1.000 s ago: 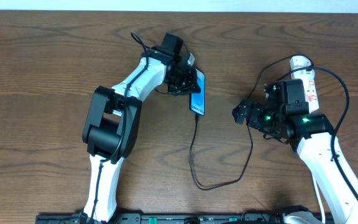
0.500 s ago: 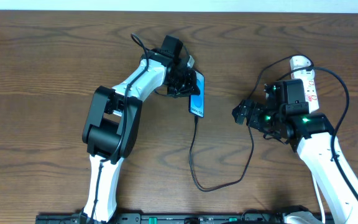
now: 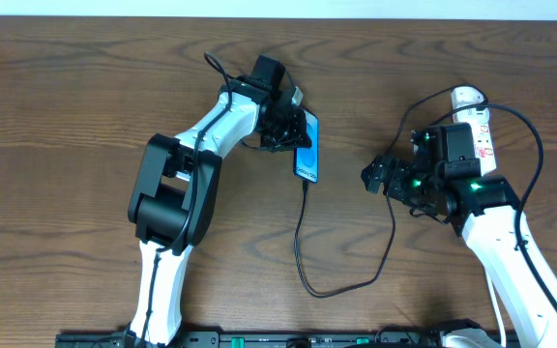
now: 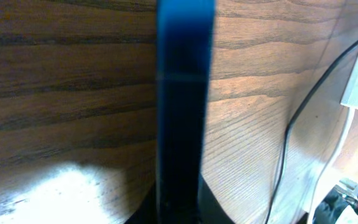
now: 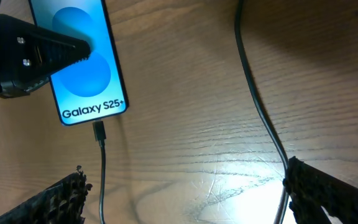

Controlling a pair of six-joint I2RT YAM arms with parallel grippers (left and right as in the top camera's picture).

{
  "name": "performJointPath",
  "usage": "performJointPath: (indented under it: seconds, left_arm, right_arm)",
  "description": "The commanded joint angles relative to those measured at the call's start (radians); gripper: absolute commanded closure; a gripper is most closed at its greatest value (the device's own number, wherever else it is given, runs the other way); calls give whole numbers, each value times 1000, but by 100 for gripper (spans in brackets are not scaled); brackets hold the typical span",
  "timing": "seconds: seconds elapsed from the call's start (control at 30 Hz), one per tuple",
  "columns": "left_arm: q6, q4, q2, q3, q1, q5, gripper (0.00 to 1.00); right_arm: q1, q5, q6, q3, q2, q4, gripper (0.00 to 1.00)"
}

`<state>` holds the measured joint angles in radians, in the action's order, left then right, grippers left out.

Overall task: Plug charger to phone and switch on socket
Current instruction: 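Lower the plugged-in phone flat onto the table with the left gripper, then open the left gripper and lift it away from the phone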

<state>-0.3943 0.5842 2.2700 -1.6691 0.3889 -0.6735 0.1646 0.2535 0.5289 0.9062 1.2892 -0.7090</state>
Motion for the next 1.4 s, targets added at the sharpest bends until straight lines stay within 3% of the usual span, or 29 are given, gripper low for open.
performJointPath:
  seconds: [0.0, 0.43, 0.6, 0.77, 0.9, 1.2, 1.37]
  left_arm:
    - [-4, 4, 14, 19, 1, 88, 86]
    - [-4, 5, 14, 19, 1, 88, 77]
    - [-4, 6, 14, 19, 0, 118, 62]
    - [-4, 5, 14, 19, 0, 123, 40]
    - [-4, 14, 14, 19, 1, 165, 33]
    - [-3, 97, 14, 19, 0, 352, 31]
    - [8, 147, 11, 18, -2, 399, 16]
  right_arm:
    - [-17, -9, -18, 8, -12, 0, 1]
    - [-17, -9, -18, 8, -12, 0, 1]
    - [-17, -9, -18, 8, -12, 0, 1]
    - [-17, -9, -18, 8, -12, 0, 1]
    - [-17, -9, -18, 8, -12, 0, 1]
    - [-17, -9, -18, 8, -12, 0, 1]
    - [-17, -9, -18, 8, -12, 0, 1]
